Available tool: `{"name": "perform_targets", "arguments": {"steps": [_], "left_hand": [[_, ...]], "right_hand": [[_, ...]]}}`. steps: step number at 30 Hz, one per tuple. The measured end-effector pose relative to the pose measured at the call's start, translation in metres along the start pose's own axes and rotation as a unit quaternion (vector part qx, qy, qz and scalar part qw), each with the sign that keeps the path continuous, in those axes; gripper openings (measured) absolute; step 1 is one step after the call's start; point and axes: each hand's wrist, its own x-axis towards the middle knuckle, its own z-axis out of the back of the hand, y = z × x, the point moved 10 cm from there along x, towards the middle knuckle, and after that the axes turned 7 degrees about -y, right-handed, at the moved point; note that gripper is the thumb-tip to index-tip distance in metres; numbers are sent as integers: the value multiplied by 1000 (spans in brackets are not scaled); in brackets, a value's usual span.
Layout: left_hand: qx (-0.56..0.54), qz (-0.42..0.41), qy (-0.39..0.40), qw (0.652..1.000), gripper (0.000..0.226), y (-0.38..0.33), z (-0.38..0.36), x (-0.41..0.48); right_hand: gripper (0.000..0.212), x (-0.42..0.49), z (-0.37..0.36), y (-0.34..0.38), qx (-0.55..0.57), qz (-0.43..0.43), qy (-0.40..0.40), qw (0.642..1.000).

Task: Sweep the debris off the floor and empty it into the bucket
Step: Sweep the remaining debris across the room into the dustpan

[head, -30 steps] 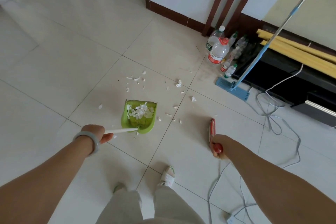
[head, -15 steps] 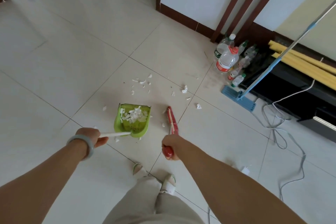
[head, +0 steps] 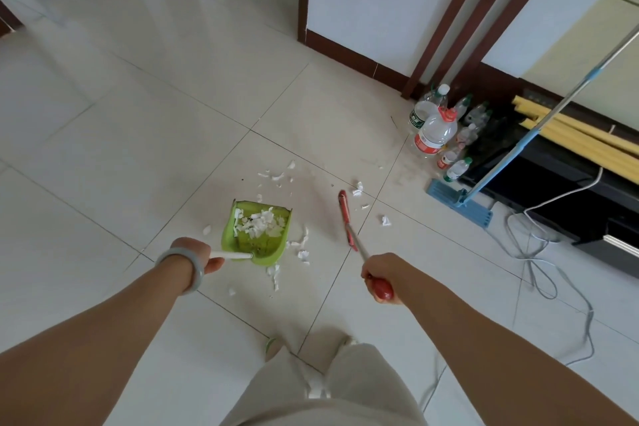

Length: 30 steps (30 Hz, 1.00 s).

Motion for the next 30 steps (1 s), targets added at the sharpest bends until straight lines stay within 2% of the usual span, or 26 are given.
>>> {"name": "perform_targets", "arguments": {"steps": [1,2,5,7,9,12,14,18,21,23,25,26,30], "left_hand": [[15,17,-15,1000,20,-1,-1,-5],[56,1,-26,998,17,-6,-2,-1],[-3,1,-43,999,19,-16,-9,12],[16,-16,-5,1000,26,-11,-24,53],[-3,16,8,1000,36,-5,-34,66],[51,-14,-15,998,20,-34,-40,12],[60,-1,-26,998,21,-41,-48,-1],[-13,44,-48,998,23,-58,-72,-10],[24,18,-38,999,24,-73,-96,-10],[39,24,-30,998,16,-80,-108,-15],[52,25,-41,998,17,-86,-110,-9],[92,17,-41,995,20,-86,-111,-1],[88,-4,9,996,44,-78,-131,47]], "right_hand": [[17,6,15,2,4,-5,-13,1000],[22,11,26,2,12,-11,-24,1000],[31,25,63,8,35,-23,-53,998],[28,34,88,15,48,-22,-64,997],[24,46,110,27,49,-17,-69,996],[25,68,135,43,27,-28,-71,997],[25,81,141,56,11,-31,-54,998],[30,96,123,80,-2,-40,-19,999],[41,94,95,88,-39,-35,7,999],[35,87,87,96,-58,-35,36,997],[17,77,90,110,-93,-37,61,993],[14,73,96,118,-110,-38,65,991],[14,75,126,151,-155,-4,46,987]]}}
